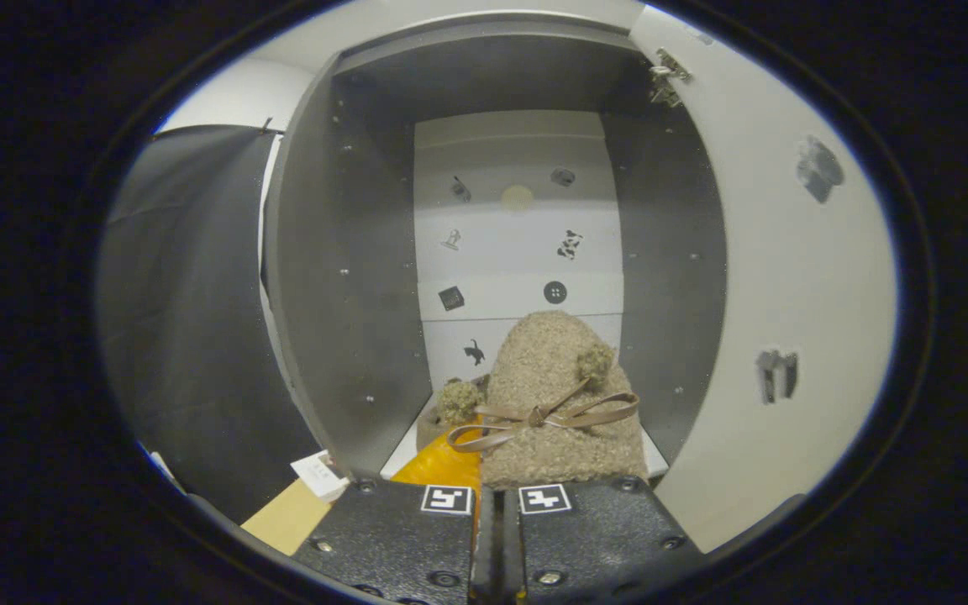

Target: Open the shoe cabinet door, grab the shoes and put them into the shoe cabinet, then close the shoe cabinet door.

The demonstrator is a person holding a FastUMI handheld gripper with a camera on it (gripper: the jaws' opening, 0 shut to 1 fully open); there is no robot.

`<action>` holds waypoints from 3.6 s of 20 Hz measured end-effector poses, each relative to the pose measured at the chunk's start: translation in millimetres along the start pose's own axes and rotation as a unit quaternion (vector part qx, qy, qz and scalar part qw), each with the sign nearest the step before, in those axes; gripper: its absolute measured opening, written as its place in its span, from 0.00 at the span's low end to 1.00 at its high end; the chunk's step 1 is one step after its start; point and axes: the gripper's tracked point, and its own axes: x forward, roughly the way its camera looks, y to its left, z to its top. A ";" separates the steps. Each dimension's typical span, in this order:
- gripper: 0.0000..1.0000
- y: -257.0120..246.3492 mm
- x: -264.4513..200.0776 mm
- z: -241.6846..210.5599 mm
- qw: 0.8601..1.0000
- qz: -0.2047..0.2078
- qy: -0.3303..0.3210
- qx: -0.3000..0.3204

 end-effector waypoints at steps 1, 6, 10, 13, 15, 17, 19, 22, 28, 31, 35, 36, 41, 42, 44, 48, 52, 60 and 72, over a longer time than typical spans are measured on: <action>0.08 -0.5 17.5 3.2 1.000 0.000 0.002 0.000; 0.08 -13.5 95.0 8.6 1.000 -0.013 0.018 -0.007; 0.08 -22.5 147.3 -3.5 0.999 -0.021 0.046 -0.007; 0.08 -26.5 176.1 -18.8 0.997 -0.026 0.075 0.002; 0.08 -31.7 188.2 -33.0 0.994 -0.035 0.099 0.011; 0.08 -37.2 196.7 -44.4 0.992 -0.042 0.121 0.021; 0.08 -45.0 204.1 -49.7 0.989 -0.052 0.133 0.028; 0.08 -58.0 213.9 -60.3 0.985 -0.072 0.157 0.028; 0.11 -67.5 225.1 -81.9 0.970 -0.092 0.225 0.022; 0.12 -65.6 226.2 -89.2 0.962 -0.099 0.255 0.021; 0.21 -61.8 216.7 -85.4 0.965 -0.100 0.239 0.024; 0.23 -60.3 212.9 -82.8 0.969 -0.097 0.225 0.020; 0.63 -43.6 155.4 -48.8 0.986 -0.101 0.119 -0.059; 0.64 -35.7 138.5 -40.6 0.989 -0.097 0.090 -0.072; 0.72 -22.4 106.3 -28.8 0.992 -0.081 0.056 -0.077; 1.00 1.7 30.0 -10.4 0.998 -0.046 0.021 -0.045; 1.00 20.1 -51.3 -3.4 0.999 -0.018 -0.017 -0.028; 1.00 38.6 -221.7 -10.0 0.997 0.013 -0.073 -0.033; 1.00 -58.7 -415.3 -8.3 0.995 -0.034 -0.085 -0.049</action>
